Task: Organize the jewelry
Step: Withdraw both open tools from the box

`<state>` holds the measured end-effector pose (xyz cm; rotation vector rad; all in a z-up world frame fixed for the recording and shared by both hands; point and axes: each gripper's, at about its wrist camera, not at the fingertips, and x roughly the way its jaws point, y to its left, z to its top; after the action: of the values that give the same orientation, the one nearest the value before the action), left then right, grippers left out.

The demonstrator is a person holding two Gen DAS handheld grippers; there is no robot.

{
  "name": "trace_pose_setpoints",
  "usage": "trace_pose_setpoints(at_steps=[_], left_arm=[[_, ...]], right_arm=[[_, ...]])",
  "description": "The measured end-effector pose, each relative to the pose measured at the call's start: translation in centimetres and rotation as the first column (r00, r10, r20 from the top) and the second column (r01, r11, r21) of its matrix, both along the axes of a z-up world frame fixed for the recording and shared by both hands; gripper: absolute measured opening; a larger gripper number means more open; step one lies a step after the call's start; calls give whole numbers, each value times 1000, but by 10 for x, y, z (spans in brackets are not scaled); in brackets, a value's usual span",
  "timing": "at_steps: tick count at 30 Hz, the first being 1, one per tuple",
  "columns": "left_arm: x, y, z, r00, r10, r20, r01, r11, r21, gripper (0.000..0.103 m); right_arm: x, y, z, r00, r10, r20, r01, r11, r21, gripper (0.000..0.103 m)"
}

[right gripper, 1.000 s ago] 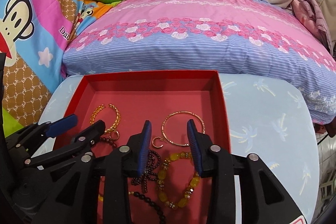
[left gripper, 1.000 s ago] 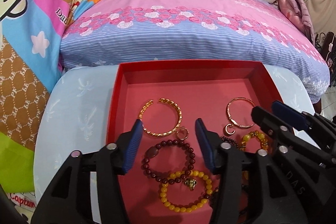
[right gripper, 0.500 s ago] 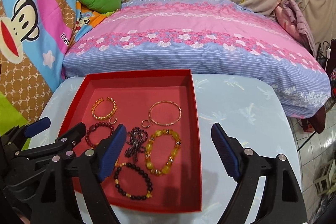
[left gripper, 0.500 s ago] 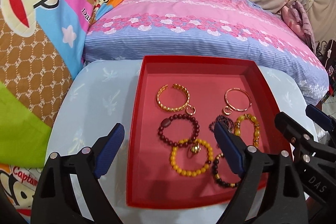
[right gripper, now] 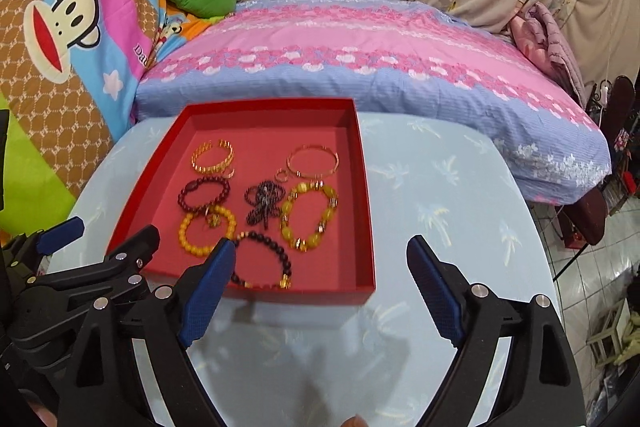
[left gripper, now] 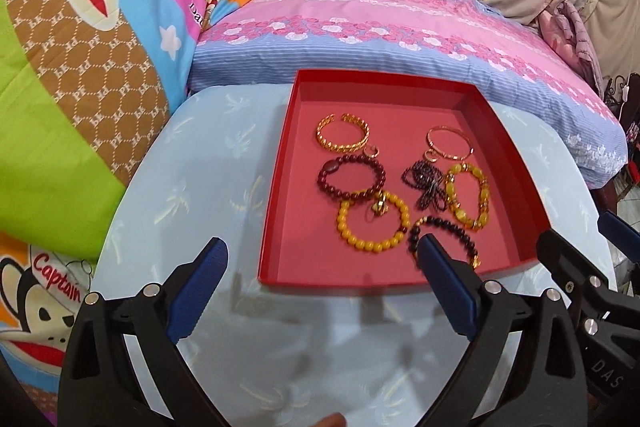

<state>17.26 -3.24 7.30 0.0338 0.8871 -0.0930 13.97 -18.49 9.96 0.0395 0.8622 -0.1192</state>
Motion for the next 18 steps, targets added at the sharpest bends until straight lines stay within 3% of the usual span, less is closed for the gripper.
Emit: trace_pose_setpoints(at_steps=[4, 8, 13, 18], left_arm=[[-13, 4, -7, 1000, 8, -14, -8, 1000, 5, 91], [-23, 7, -15, 999, 19, -29, -18, 1000, 6, 91], [-31, 6, -22, 999, 17, -36, -16, 1000, 27, 91], [-36, 4, -28, 999, 13, -44, -12, 1000, 29, 91]], right_arm=[[-13, 2, -8, 1000, 6, -3, -6, 1000, 4, 85], [-23, 3, -15, 1000, 9, -7, -9, 1000, 13, 97], [-31, 1, -25, 999, 26, -22, -25, 999, 45, 97], [-38, 2, -28, 999, 33, 0, -33, 999, 19, 97]])
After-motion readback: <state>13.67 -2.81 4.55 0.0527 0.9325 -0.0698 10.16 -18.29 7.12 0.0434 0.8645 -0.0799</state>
